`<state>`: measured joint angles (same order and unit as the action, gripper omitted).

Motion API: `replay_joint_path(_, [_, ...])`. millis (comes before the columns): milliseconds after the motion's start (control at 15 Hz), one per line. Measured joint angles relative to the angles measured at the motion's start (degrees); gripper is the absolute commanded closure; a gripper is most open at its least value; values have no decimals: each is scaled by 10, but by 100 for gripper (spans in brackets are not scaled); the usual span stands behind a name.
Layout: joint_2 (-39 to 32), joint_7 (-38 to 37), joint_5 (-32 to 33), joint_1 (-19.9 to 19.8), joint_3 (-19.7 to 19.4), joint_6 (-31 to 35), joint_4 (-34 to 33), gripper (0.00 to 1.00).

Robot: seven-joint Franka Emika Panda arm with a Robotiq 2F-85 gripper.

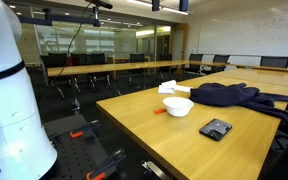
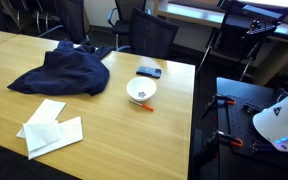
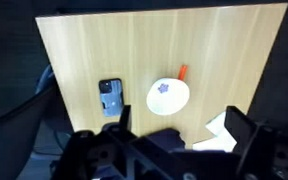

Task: Move the bowl closer to the edge

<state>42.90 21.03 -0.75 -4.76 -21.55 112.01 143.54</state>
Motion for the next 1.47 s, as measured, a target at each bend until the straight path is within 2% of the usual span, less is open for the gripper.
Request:
replay_joint_path(467, [0,0,-1,0,0,0,0,0])
replay_joint_path(667, [-7,-14,-1,1,19,15,3,0])
replay_joint_path(933, [-56,-93,-1,14,106,113,27,0])
replay_joint_path(1200, [-165,-207,11,39,220,229,32,0])
replay_joint_path(1333, [-238,-273,50,39,270,280,21,0])
replay_joint_path(1467, [-316,-343,123,33,299,309,-3,0])
